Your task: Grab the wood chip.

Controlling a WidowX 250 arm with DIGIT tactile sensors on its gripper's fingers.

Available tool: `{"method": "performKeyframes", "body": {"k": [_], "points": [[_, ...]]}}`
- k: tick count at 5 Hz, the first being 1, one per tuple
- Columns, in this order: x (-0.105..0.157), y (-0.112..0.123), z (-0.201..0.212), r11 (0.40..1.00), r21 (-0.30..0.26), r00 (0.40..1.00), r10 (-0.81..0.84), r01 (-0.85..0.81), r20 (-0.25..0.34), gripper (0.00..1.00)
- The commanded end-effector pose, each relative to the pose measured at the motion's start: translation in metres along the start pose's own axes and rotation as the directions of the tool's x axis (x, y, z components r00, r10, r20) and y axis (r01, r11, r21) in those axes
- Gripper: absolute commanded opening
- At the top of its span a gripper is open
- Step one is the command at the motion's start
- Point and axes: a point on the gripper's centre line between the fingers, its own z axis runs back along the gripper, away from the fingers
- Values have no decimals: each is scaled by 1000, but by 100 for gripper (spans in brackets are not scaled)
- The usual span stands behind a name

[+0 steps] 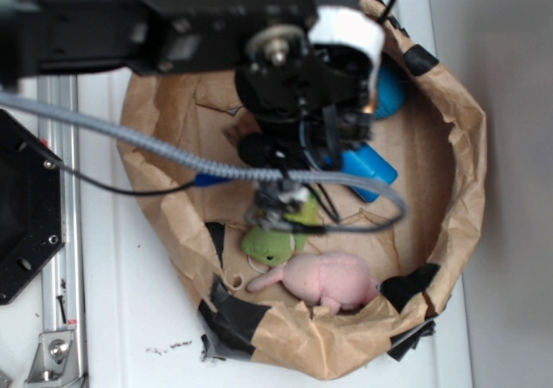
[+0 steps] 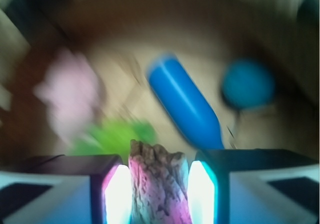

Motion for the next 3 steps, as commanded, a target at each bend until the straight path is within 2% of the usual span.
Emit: {"method": "performKeyframes", "body": {"k": [1, 2, 3], "points": [[33, -14, 17, 984, 38, 980, 167, -172, 108, 0], [35, -18, 11, 948, 45, 944, 309, -316, 119, 0], [33, -15, 3, 934, 49, 931, 345, -353, 120, 0]]}}
